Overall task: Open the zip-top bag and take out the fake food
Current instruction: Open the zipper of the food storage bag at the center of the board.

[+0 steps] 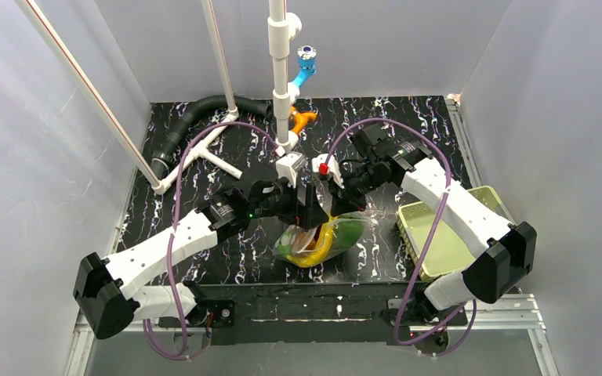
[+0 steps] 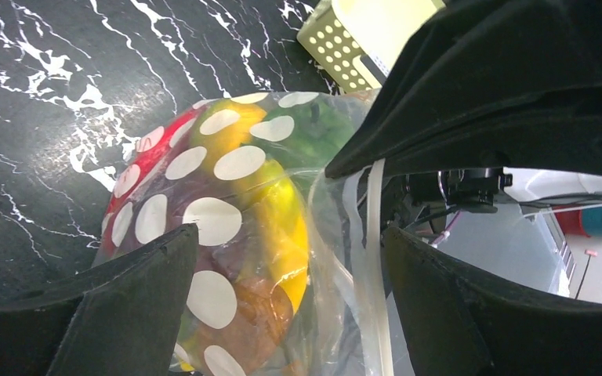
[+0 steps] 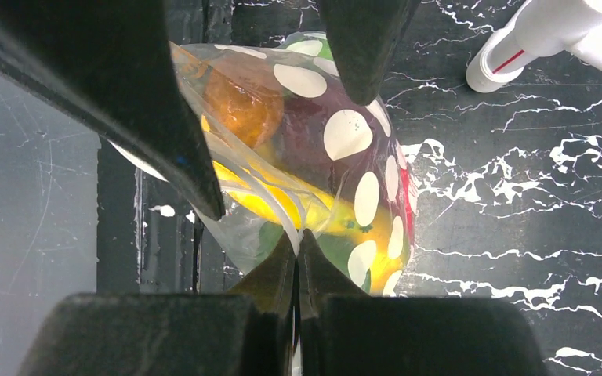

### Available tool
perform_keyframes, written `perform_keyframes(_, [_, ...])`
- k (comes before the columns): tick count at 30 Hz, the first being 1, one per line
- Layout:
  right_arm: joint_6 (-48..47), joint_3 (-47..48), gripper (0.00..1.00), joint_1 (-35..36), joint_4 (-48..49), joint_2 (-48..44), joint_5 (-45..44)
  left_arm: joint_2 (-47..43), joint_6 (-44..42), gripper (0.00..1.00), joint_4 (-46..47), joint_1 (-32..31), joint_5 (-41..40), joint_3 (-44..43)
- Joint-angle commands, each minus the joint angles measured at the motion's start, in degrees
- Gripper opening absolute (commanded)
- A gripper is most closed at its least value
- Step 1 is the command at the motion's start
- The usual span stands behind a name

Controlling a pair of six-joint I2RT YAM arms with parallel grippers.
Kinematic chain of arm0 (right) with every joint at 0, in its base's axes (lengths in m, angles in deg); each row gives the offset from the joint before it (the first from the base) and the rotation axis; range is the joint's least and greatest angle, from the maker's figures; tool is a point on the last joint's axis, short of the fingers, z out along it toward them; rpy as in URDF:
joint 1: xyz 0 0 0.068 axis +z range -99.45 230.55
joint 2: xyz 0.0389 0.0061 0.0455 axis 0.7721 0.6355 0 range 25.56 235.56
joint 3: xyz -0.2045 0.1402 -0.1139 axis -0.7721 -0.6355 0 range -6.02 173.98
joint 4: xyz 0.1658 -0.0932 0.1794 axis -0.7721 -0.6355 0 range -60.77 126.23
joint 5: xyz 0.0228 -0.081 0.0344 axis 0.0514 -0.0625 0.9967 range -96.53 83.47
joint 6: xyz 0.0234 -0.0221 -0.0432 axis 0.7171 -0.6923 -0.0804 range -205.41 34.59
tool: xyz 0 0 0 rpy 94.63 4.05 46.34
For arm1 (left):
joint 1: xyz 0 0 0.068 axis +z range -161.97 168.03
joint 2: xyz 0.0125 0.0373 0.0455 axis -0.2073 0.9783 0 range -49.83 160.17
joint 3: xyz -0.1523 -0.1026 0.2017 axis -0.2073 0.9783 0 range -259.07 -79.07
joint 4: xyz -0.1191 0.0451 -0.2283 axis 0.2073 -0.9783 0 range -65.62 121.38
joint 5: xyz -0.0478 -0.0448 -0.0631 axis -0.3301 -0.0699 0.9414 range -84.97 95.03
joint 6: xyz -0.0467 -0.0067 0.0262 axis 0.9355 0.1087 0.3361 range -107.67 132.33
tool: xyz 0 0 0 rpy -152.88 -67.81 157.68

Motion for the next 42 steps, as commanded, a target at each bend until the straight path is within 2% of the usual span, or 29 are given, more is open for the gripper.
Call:
perform_keyframes(1, [0.98,2.22,0.01,0.36,0.23,-0.48,2.93,0.51,-2.23,0.86,-0.84,-1.39,1.52,-2.10])
perform_keyframes(5, [1.26,2.45,0.01,0.36,0.21,-0.07,3.67,1.86,-3.32,0.85,-1.10,-2.33,1.42,-2.23])
perform_keyframes(12, [1.53,2.29,0.01,0.36,0.40,0.18,3.94,3.36,-4.62,0.75,-2.09,-2.67,0.78,-2.38])
perform_keyframes(18, [1.71,2.37,0.01,0.36,0.40,0.39,3.85,3.60,-5.61,0.75,-2.35,-2.62,1.09,-2.78])
perform_keyframes(20, [1.69,2.37,0.01,0.36,0.39,0.42,3.92,3.66,-5.88,0.71,-2.47,-2.64,1.11,-3.22])
perform_keyframes(23, [1.66,2.33,0.01,0.36,0.43,0.44,3.83,4.39,-6.40,0.62,-3.43,-2.68,0.86,-3.89])
perform_keyframes(27, [1.66,2.29,0.01,0.34,0.34,0.45,3.87,5.39,-6.88,0.45,-4.12,-2.64,0.97,-4.75])
perform_keyframes(31, [1.62,2.12,0.01,0.37,0.33,0.54,3.75,5.39,-6.88,0.05,-4.10,-2.62,0.58,-5.35])
perform_keyframes(32, [1.62,2.11,0.01,0.44,0.28,0.54,3.72,5.19,-6.77,0.00,-3.95,-2.64,0.32,-5.27])
perform_keyframes(34, [1.70,2.18,0.01,0.47,0.35,0.47,3.37,4.36,-5.68,0.00,-3.29,-2.66,-0.59,-4.66])
perform_keyframes(38, [1.66,2.99,0.20,0.45,-0.35,-0.12,2.45,1.30,-2.54,0.00,-1.03,-2.62,-2.72,-2.48])
perform_keyframes(42, [0.63,4.32,0.46,0.43,-2.18,-1.36,1.09,-1.43,0.14,0.00,0.24,-2.66,-4.32,-0.94])
